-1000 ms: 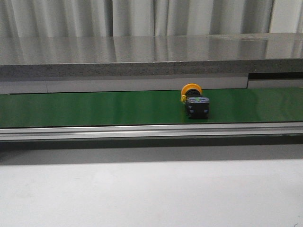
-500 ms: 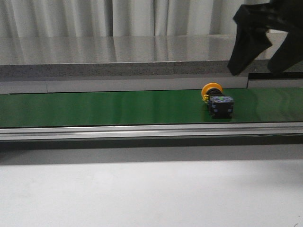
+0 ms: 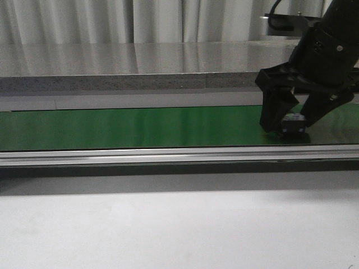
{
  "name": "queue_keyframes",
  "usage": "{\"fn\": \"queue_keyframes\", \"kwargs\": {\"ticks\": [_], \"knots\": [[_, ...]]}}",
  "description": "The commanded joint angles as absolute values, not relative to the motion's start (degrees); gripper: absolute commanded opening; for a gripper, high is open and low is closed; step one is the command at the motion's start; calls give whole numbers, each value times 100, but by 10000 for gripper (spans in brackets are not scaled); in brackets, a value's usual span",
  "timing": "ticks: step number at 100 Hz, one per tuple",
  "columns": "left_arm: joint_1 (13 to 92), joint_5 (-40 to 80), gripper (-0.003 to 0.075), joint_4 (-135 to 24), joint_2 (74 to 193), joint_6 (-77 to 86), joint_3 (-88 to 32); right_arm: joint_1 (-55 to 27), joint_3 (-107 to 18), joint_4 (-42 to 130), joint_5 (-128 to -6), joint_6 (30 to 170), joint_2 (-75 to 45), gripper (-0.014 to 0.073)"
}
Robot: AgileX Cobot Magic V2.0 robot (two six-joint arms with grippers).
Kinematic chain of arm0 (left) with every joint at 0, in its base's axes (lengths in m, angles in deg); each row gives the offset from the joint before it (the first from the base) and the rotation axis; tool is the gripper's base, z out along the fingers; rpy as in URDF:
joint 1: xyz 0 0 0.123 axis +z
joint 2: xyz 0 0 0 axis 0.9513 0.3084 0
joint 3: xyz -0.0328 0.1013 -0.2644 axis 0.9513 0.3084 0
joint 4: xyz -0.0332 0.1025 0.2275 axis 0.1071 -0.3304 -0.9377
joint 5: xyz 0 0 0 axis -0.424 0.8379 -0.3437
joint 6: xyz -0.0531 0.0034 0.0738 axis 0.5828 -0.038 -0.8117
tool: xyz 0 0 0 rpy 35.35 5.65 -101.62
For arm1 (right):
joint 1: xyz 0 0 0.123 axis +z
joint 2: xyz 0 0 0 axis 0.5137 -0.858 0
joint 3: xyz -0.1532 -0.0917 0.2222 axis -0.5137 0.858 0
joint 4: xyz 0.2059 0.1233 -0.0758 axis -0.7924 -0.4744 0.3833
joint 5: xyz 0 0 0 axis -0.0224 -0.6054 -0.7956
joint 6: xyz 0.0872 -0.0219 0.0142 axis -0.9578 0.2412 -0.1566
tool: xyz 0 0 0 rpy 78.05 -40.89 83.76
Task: Move button from left to right
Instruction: 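Lower the right gripper onto the button and close it, then lift the button with the right gripper and release it on the green mat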
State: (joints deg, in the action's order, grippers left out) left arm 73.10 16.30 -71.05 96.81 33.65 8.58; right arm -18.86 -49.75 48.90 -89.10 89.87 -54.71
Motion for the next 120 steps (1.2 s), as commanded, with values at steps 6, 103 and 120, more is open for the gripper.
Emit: {"fn": "queue_keyframes", "kwargs": {"ticks": [6,103,120], "knots": [[7269,2103,-21,-7024,9709,3399,716,-1887,-5163,4943,-8850,9041,-5248,358],[7269,2103,-20,-7024,9709,3399,716,-5141,-6325,5947,-9616,8970,-5246,237],[7269,2103,-21,-7024,9709,3399,716,-5500,-6325,5947,-9530,8970,-5614,237]]}}
